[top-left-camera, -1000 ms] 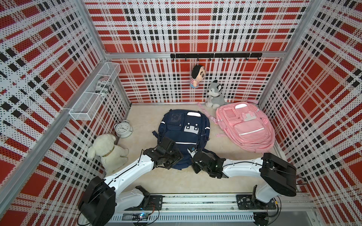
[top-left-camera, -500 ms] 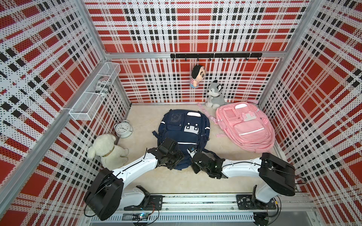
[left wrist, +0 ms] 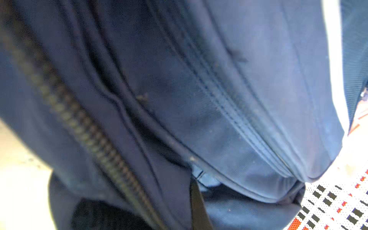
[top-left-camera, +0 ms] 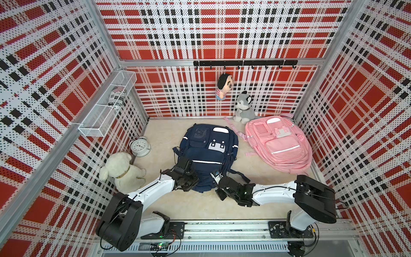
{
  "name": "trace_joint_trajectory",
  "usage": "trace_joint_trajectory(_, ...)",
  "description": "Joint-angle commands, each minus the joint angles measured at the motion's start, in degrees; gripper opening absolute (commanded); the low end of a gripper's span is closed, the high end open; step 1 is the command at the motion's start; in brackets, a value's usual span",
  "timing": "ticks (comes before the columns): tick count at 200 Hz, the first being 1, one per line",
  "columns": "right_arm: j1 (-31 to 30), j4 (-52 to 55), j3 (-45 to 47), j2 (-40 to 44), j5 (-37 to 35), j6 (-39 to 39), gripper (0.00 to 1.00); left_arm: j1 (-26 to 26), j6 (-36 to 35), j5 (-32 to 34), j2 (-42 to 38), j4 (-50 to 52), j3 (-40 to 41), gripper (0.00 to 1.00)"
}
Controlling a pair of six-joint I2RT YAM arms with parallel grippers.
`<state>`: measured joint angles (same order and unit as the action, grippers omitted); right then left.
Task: Zip up the backpack
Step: Zip the zipper on the backpack.
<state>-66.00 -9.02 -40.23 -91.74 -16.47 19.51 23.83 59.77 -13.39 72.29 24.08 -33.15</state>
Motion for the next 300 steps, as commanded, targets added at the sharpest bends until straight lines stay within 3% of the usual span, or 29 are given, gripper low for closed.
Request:
trace_joint_trajectory(1,3.7,1.63,4.48,3.17,-0.69,-0.85,0.0,-2.57,-3.98,4.47,-2.12,0.82,0.6,0.0)
trace_joint_trajectory(42,17.87,2.9,7.25,5.29,4.02,-5.65,0.0,-4.84,-5.33,2.49,-7.26,2.73,1.28,0.0)
trace_joint_trajectory(100,33.84,4.61,-3.0,-3.36,12.77,-12.41,0.0,-5.54,-4.7,-1.4,-14.51,3.33,4.14,0.0)
trace_joint_trajectory(138,37.94,7.31,-11.65,-10.99,15.81,-12.5,0.0,-4.88,-2.49,-3.38,-18.48,2.06,6.99,0.0)
trace_joint_trajectory(193,39.1,7.8,-15.24,-13.15,16.95,-13.77,0.0,-1.85,1.28,-3.31,-21.66,-2.45,10.1,0.0)
trace_joint_trajectory(222,39.12,8.41,-16.93,-13.11,19.8,-14.34,0.0,1.7,4.27,-0.56,-21.42,-8.09,10.82,0.33)
trace_joint_trajectory(238,39.18,11.34,-19.32,-13.49,20.6,-15.77,0.12,4.69,5.95,2.38,-20.5,-11.82,10.48,0.55)
trace_joint_trajectory(248,39.11,13.7,-20.95,-13.72,19.89,-16.78,0.36,6.64,6.99,4.4,-19.52,-14.02,10.14,0.65)
trace_joint_trajectory(266,39.14,18.28,-23.35,-13.31,15.88,-17.42,0.63,9.43,6.72,7.8,-17.29,-15.64,8.29,0.89)
trace_joint_trajectory(271,39.17,19.46,-23.83,-13.06,15.4,-17.4,0.7,10.11,6.17,8.68,-16.59,-15.52,7.42,0.99)
trace_joint_trajectory(287,39.16,22.54,-24.58,-11.59,17.72,-16.72,0.99,10.97,4.1,11.92,-15.06,-12.39,4.46,0.98)
trace_joint_trajectory(300,39.13,25.8,-25.31,-10.65,19.06,-14.62,1.0,10.95,1.39,15.99,-14.31,-8.49,1.13,0.98)
